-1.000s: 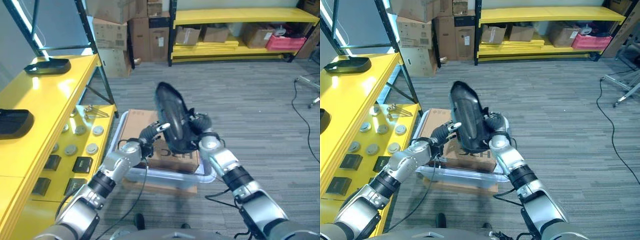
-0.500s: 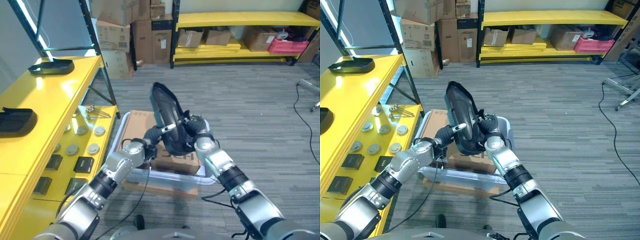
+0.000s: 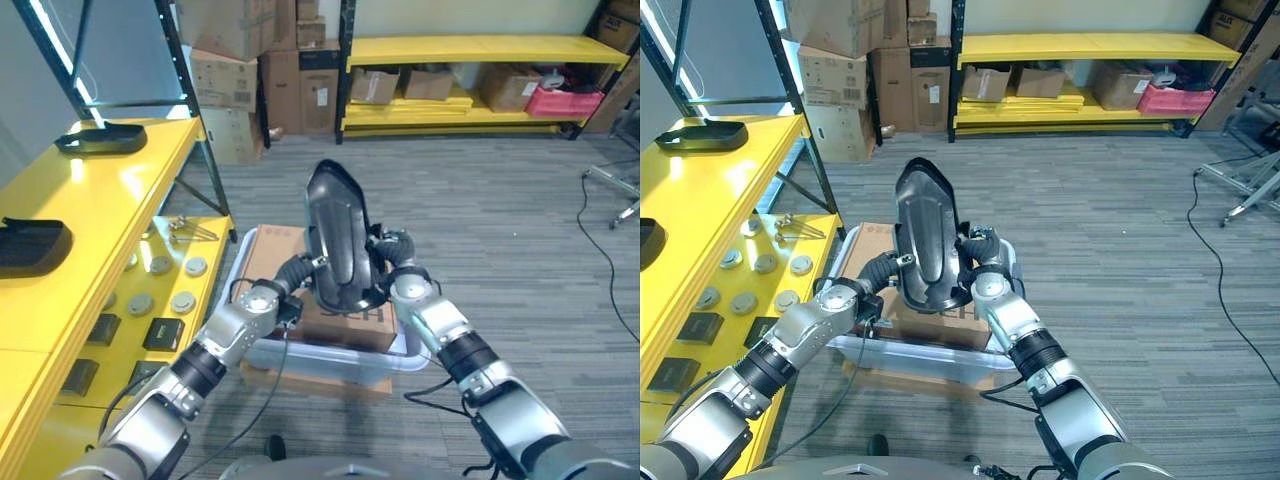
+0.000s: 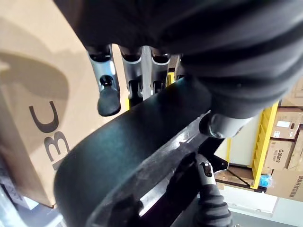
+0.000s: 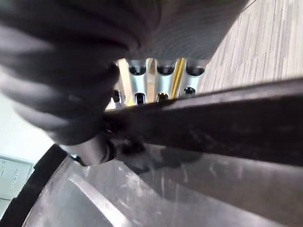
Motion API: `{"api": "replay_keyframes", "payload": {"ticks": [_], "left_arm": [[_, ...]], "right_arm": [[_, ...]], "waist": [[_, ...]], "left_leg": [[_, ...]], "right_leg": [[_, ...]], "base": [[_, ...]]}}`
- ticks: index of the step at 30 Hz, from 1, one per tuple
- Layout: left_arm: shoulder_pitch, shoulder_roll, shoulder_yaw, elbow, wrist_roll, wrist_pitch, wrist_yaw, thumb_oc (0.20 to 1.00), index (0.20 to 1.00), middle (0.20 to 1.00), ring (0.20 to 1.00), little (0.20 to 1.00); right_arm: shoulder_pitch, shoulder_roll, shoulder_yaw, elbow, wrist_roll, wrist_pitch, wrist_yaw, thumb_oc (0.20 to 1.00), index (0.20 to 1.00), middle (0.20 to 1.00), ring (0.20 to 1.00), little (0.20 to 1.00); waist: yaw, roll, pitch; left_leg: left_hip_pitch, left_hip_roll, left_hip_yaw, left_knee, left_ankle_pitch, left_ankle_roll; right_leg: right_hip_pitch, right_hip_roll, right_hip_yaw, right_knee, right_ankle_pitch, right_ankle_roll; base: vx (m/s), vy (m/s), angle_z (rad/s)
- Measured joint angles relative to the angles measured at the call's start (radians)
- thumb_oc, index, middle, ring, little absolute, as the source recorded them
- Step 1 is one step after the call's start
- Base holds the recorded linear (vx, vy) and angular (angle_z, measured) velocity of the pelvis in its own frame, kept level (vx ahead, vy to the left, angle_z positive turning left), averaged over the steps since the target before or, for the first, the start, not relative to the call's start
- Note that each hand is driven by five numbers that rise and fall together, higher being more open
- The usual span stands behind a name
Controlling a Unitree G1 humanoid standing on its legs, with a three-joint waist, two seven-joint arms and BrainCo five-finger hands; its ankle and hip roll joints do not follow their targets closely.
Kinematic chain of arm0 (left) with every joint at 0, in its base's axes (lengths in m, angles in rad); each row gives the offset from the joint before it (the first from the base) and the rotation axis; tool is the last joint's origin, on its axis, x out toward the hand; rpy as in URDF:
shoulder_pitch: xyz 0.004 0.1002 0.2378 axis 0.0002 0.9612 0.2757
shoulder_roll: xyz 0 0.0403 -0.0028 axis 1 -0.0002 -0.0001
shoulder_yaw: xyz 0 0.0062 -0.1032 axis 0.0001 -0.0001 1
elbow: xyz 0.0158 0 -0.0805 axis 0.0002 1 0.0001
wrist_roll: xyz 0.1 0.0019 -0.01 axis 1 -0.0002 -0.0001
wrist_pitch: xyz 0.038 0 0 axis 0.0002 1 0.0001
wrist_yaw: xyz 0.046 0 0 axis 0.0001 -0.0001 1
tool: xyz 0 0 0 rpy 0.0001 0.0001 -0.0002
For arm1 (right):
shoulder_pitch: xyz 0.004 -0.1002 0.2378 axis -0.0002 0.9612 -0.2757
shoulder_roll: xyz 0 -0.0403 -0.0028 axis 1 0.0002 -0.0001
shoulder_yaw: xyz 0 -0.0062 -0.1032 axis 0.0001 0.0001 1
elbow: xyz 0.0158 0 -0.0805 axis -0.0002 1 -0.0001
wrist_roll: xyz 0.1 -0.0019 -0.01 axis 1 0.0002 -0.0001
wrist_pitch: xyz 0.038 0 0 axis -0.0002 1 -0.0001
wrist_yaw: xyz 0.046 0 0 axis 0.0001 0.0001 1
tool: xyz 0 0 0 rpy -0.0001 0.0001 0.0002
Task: Move parts from the plastic box to the shelf.
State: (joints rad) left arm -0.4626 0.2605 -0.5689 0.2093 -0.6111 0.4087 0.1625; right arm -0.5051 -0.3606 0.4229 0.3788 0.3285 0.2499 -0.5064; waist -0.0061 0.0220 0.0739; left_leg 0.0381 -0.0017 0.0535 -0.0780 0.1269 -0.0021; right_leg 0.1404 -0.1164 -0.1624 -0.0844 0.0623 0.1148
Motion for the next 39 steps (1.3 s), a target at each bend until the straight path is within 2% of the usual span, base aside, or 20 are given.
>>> {"api": "replay_keyframes", "payload": {"ticks": [1,12,16,20,22,24,29,30,31,35,39], "left_arm": [[0.000,-0.002,0.000,0.000,0.000,-0.001,0.000,0.200,0.200,0.200,0.200,0.200],[0.001,-0.005,0.014,0.000,0.006,-0.014,0.032,0.200,0.200,0.200,0.200,0.200],[0.001,-0.006,0.018,-0.003,0.007,-0.020,0.073,0.200,0.200,0.200,0.200,0.200],[0.009,0.011,0.054,-0.015,0.032,-0.060,0.096,0.200,0.200,0.200,0.200,0.200],[0.017,0.020,0.088,-0.046,0.047,-0.069,0.092,0.200,0.200,0.200,0.200,0.200],[0.057,0.059,0.167,-0.122,0.050,-0.103,0.094,0.200,0.200,0.200,0.200,0.200],[0.127,0.154,0.330,-0.200,0.059,-0.147,0.094,0.200,0.200,0.200,0.200,0.200],[0.159,0.180,0.400,-0.201,0.068,-0.159,0.095,0.200,0.200,0.200,0.200,0.200],[0.181,0.188,0.436,-0.201,0.068,-0.165,0.095,0.200,0.200,0.200,0.200,0.200],[0.256,0.191,0.511,-0.202,0.074,-0.183,0.089,0.200,0.200,0.200,0.200,0.200],[0.340,0.191,0.548,-0.226,0.097,-0.204,0.092,0.200,0.200,0.200,0.200,0.200]], "right_arm": [[0.000,0.004,0.001,0.000,0.002,-0.005,0.003,1.000,1.000,1.000,1.000,1.000],[-0.001,0.039,-0.003,-0.019,0.138,-0.052,0.023,1.000,1.000,1.000,1.000,1.000],[-0.001,0.050,-0.004,-0.019,0.190,-0.073,0.027,1.000,1.000,1.000,1.000,1.000],[0.010,0.054,-0.036,-0.060,0.230,-0.116,0.022,1.000,1.000,1.000,1.000,1.000],[0.020,0.047,-0.060,-0.101,0.236,-0.123,0.019,1.000,1.000,1.000,1.000,1.000],[0.078,0.024,-0.174,-0.170,0.235,-0.165,0.002,1.000,1.000,1.000,1.000,1.000],[0.209,-0.088,-0.360,-0.176,0.233,-0.192,-0.005,1.000,1.000,1.000,1.000,1.000],[0.276,-0.119,-0.443,-0.176,0.233,-0.198,-0.005,1.000,1.000,1.000,1.000,1.000],[0.306,-0.128,-0.476,-0.176,0.231,-0.198,-0.006,1.000,1.000,1.000,1.000,1.000],[0.407,-0.112,-0.548,-0.182,0.215,-0.198,0.005,1.000,1.000,1.000,1.000,1.000],[0.474,-0.077,-0.550,-0.182,0.209,-0.196,0.012,1.000,1.000,1.000,1.000,1.000]], "waist": [[0.001,0.000,0.000],[0.010,0.000,0.000],[0.009,0.000,0.000],[0.007,0.000,0.000],[0.006,0.000,0.000],[0.006,0.000,0.000],[0.006,-0.001,0.001],[0.006,-0.001,0.001],[0.003,-0.001,0.001],[-0.006,-0.002,0.002],[-0.007,-0.003,0.002]], "left_leg": [[0.000,0.000,0.000,0.000,0.000,0.000],[0.000,0.000,0.000,0.000,0.001,0.000],[0.000,0.000,-0.001,0.000,0.000,0.000],[0.000,0.000,0.000,-0.001,0.000,0.000],[-0.001,0.000,0.000,-0.001,0.000,0.000],[0.000,0.000,0.002,-0.005,-0.007,-0.007],[0.002,0.000,0.004,-0.007,-0.012,-0.003],[0.002,0.000,0.006,-0.007,-0.011,-0.002],[0.002,0.000,0.008,-0.007,-0.012,-0.002],[0.004,0.001,0.016,-0.007,-0.014,-0.002],[0.000,0.003,0.026,-0.007,-0.023,-0.009]], "right_leg": [[-0.001,0.000,0.000,0.000,0.000,0.000],[-0.001,0.000,0.000,-0.002,0.000,0.000],[-0.002,0.000,-0.001,-0.003,0.000,0.000],[-0.002,0.000,0.000,-0.003,0.000,0.000],[-0.003,0.000,0.000,-0.002,0.000,0.000],[-0.003,-0.001,0.003,-0.003,-0.001,0.000],[-0.004,-0.001,0.012,-0.004,-0.002,0.001],[-0.005,0.000,0.013,-0.004,-0.003,0.001],[-0.004,-0.001,0.014,-0.004,-0.004,0.002],[-0.009,-0.001,0.017,-0.004,-0.004,0.003],[-0.018,-0.001,0.025,-0.004,-0.007,0.002]], "base": [[0.00,0.000,0.00],[0.00,0.000,0.00],[0.00,0.000,0.00],[0.00,0.000,0.00],[0.00,0.000,0.00],[0.00,0.000,0.00],[0.00,0.002,-0.01],[-0.01,0.017,-0.07],[0.01,0.017,-0.09],[-0.02,0.018,-0.06],[-0.03,0.019,-0.08]]}}
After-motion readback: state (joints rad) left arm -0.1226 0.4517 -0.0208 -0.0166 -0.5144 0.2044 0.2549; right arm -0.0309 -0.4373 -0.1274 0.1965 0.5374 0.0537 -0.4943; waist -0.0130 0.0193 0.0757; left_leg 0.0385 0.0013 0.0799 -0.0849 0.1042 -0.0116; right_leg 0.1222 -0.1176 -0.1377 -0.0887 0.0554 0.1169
